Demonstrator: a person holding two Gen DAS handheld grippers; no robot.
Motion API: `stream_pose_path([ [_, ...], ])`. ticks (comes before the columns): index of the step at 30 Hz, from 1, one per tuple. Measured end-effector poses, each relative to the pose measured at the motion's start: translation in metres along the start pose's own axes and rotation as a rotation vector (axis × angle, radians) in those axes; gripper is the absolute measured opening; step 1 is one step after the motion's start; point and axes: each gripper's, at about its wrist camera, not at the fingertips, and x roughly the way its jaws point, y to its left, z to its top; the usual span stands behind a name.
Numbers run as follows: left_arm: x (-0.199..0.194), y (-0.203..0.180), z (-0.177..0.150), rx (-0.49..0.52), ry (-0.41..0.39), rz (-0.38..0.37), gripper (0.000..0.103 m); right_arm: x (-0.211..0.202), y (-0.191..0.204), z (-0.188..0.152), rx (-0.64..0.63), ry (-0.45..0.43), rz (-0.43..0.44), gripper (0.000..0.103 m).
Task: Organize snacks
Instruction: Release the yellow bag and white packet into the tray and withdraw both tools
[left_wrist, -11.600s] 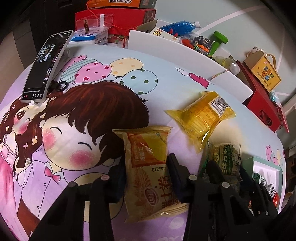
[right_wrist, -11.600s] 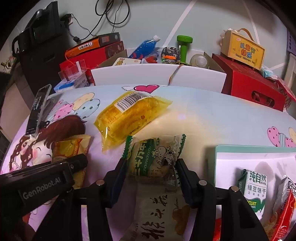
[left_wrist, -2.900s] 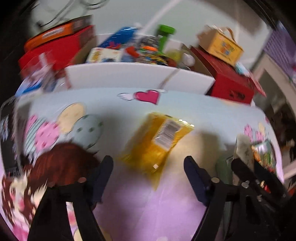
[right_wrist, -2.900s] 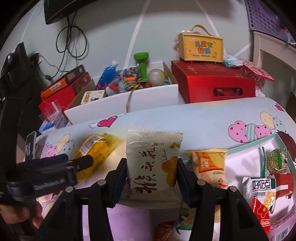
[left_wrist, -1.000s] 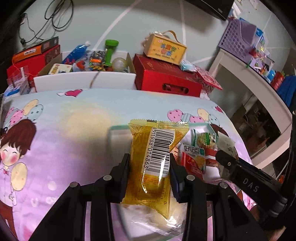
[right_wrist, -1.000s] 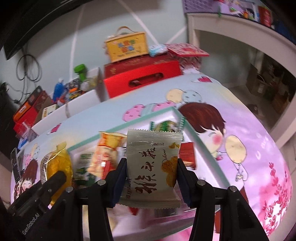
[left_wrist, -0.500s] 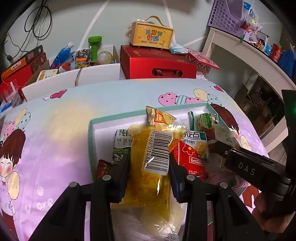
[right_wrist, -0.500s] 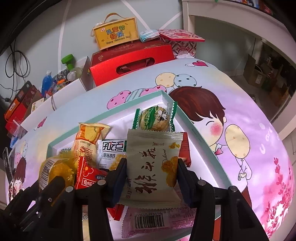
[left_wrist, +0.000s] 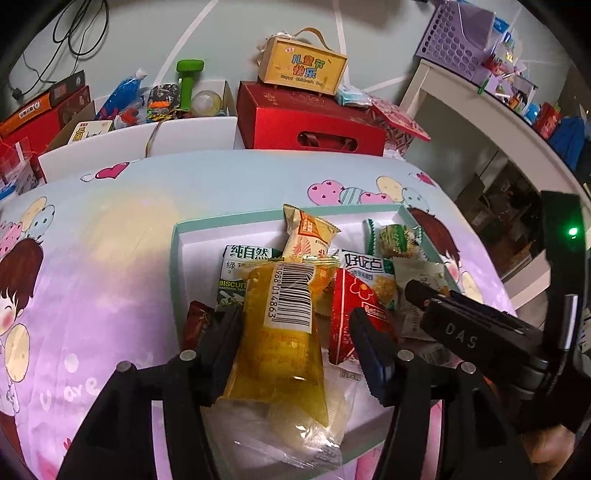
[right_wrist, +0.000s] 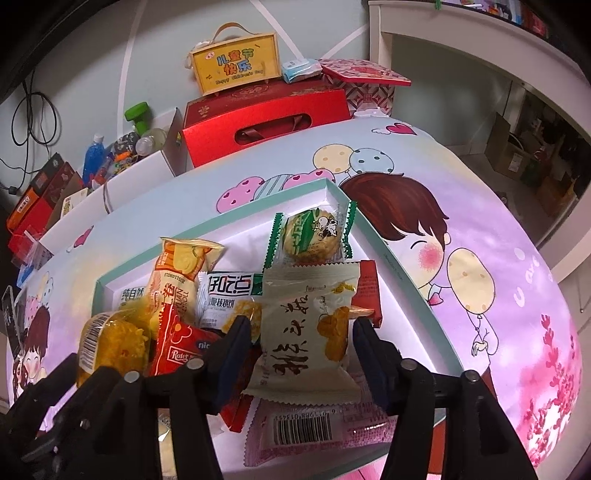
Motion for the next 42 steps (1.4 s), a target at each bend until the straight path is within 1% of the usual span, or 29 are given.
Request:
stream_pose_path([
  [2,-0.007,0.001,-0.002,-0.008,-0.015,0.004,0.078,-0.003,0.001,-0.001,-0.007,-0.003,0.001,0.065],
  [6,-0.018,0.005,-0.007,-0.021,-0.036,0.008,0.079,-0.011,0.005,-0.007,-0.025,-0.007,0.004,0.074],
  [7,-0.021,0.007,-0.009,-0.025,-0.042,0.021,0.08,-0.012,0.005,-0.009,-0.029,-0.009,0.002,0.075],
  [8,-0.024,0.01,-0.011,-0.029,-0.047,0.036,0.085,-0.014,0.006,-0.011,-0.035,-0.011,-0.003,0.078],
  [9,-0.026,0.013,-0.012,-0.034,-0.05,0.05,0.087,-0.016,0.006,-0.013,-0.038,-0.015,-0.007,0.078],
  [13,-0.032,0.027,-0.018,-0.053,-0.054,0.105,0.087,-0.024,0.008,-0.022,-0.043,-0.017,-0.001,0.079],
  [16,-0.037,0.037,-0.027,-0.057,-0.062,0.163,0.088,-0.029,0.01,-0.029,-0.052,-0.022,0.007,0.079],
  [17,-0.038,0.04,-0.03,-0.059,-0.061,0.173,0.093,-0.03,0.012,-0.032,-0.058,-0.025,0.008,0.079],
  [18,-0.04,0.044,-0.034,-0.064,-0.06,0.189,0.095,-0.032,0.013,-0.035,-0.064,-0.028,0.009,0.08],
  [19,-0.041,0.046,-0.037,-0.068,-0.06,0.198,0.097,-0.033,0.015,-0.037,-0.069,-0.027,0.01,0.082],
  [21,-0.045,0.052,-0.043,-0.079,-0.061,0.212,0.097,-0.035,0.018,-0.042,-0.081,-0.031,0.012,0.101],
  [22,-0.047,0.054,-0.046,-0.088,-0.061,0.218,0.097,-0.037,0.019,-0.044,-0.084,-0.035,0.012,0.102],
  [28,-0.054,0.063,-0.066,-0.143,-0.061,0.26,0.097,-0.045,0.029,-0.058,-0.13,-0.055,0.014,0.103],
  [39,-0.07,0.074,-0.092,-0.153,-0.035,0.364,0.097,-0.059,0.044,-0.091,-0.203,-0.059,0.064,0.103],
  [42,-0.076,0.077,-0.099,-0.166,-0.03,0.415,0.097,-0.063,0.046,-0.099,-0.2,-0.054,0.083,0.103],
])
